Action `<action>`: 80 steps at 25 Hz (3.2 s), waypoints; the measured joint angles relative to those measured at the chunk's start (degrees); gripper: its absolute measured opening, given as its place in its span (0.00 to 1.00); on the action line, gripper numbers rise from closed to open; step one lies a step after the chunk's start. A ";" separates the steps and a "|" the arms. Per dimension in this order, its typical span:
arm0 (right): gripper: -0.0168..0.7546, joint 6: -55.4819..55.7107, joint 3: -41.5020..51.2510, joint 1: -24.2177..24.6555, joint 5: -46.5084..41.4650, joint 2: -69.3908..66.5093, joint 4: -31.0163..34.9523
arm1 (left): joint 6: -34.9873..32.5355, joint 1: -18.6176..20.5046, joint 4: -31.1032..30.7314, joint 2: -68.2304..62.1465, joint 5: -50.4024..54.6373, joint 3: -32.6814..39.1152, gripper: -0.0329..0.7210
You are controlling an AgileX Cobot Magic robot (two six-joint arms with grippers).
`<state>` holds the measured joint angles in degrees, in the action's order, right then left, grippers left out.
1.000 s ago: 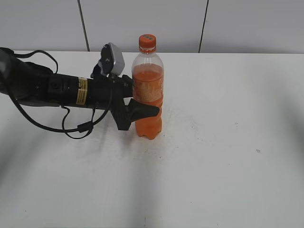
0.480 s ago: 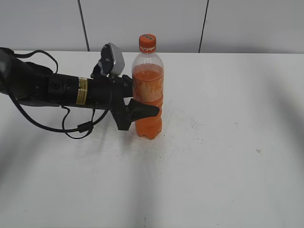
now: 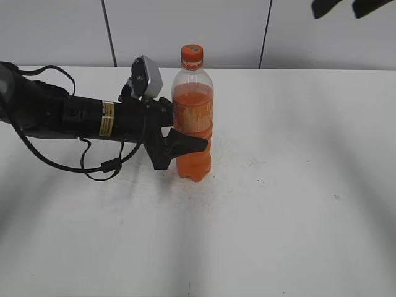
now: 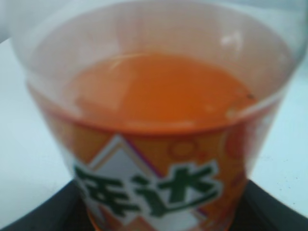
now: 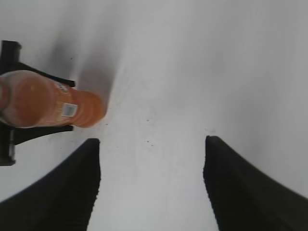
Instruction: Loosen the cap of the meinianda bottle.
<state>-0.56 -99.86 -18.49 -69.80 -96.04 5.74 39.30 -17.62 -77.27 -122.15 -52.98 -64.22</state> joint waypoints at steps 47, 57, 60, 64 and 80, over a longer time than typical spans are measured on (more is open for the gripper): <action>0.59 1.59 -18.20 -20.08 -0.10 -21.16 -4.74 | -0.05 0.00 -0.57 0.00 -0.06 0.00 0.61; 0.39 1.46 -18.20 -20.08 -0.10 -21.16 -4.62 | -0.10 0.00 -0.68 0.00 -0.06 0.00 0.61; 0.39 1.08 -18.20 -20.08 -0.10 -21.16 -4.62 | -0.10 0.00 -0.68 0.00 -0.06 0.00 0.61; 0.39 0.97 -16.54 -20.08 0.70 -20.67 -4.57 | -0.10 0.00 -0.74 0.00 -0.06 0.00 0.61; 0.56 0.56 -14.78 -20.08 0.02 -19.49 -4.09 | -0.21 0.00 -0.84 0.00 -0.18 0.00 0.61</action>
<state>0.00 -114.63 -38.57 -69.78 -115.53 1.65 39.08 -17.62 -78.11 -122.15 -53.16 -64.22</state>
